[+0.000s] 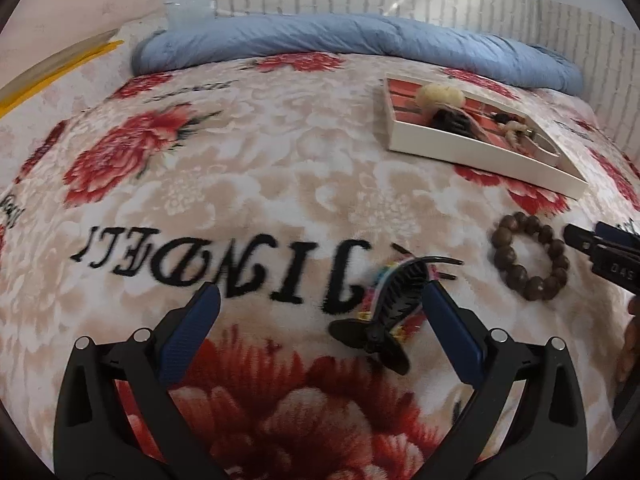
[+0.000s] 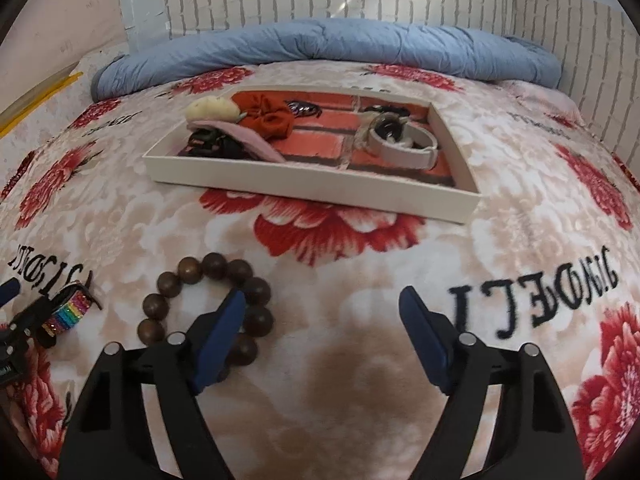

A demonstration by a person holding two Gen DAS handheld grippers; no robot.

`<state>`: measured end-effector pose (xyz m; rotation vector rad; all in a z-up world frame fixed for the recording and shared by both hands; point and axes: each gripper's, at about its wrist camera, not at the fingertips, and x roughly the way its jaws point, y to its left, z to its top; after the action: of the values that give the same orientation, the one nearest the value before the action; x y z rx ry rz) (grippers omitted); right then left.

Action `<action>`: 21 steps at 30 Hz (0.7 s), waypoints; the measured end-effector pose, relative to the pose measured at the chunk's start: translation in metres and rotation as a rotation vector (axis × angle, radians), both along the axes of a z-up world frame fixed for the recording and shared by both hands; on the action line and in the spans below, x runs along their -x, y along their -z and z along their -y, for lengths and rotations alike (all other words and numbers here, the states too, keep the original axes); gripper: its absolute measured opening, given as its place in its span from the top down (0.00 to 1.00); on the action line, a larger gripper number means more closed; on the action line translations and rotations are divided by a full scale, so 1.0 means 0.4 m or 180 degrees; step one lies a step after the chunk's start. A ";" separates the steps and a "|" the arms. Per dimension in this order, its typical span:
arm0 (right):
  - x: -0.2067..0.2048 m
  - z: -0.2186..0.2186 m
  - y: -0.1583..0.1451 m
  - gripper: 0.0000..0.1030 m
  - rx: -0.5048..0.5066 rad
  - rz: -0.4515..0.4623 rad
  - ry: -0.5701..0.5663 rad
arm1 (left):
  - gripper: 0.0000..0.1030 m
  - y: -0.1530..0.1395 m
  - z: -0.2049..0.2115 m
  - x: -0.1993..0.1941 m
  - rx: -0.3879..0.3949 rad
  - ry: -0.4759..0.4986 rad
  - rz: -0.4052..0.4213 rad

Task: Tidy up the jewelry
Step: 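Move left tool toward rainbow-beaded claw clip while right tool approaches wooden bead bracelet, then close left tool on rainbow claw clip while right tool grasps bead bracelet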

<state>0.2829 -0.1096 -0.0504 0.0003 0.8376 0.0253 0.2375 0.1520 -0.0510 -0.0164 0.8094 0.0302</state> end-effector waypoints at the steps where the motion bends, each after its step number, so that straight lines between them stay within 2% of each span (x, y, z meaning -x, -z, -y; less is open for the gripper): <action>1: -0.001 -0.005 0.004 0.25 0.0020 -0.0012 0.0000 | 0.05 0.002 0.003 -0.003 0.0003 0.0027 -0.0009; 8: -0.019 -0.030 0.031 0.35 0.0034 -0.0128 -0.0036 | 0.08 0.020 0.034 -0.020 -0.0048 0.0255 -0.0097; 11: -0.030 -0.035 0.043 0.38 0.0006 -0.0186 -0.0042 | 0.15 0.039 0.035 -0.042 0.0004 0.0300 -0.0239; 15: -0.040 -0.056 0.055 0.45 0.0083 -0.0229 -0.0087 | 0.21 0.045 0.044 -0.052 0.0013 0.0358 -0.0271; 16: -0.040 -0.061 0.056 0.48 0.0103 -0.0228 -0.0094 | 0.22 0.046 0.046 -0.054 0.0012 0.0367 -0.0277; 18: -0.041 -0.067 0.057 0.53 0.0113 -0.0231 -0.0128 | 0.32 0.048 0.050 -0.059 0.0049 0.0425 -0.0296; 20: -0.040 -0.069 0.057 0.59 0.0117 -0.0224 -0.0156 | 0.34 0.051 0.055 -0.063 0.0033 0.0432 -0.0310; 21: -0.038 -0.072 0.056 0.63 0.0131 -0.0215 -0.0160 | 0.39 0.050 0.058 -0.064 0.0030 0.0440 -0.0304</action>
<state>0.2981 -0.0810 -0.0730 -0.0590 0.9056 0.0554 0.2629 0.1288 -0.0710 0.0323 0.9044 -0.1041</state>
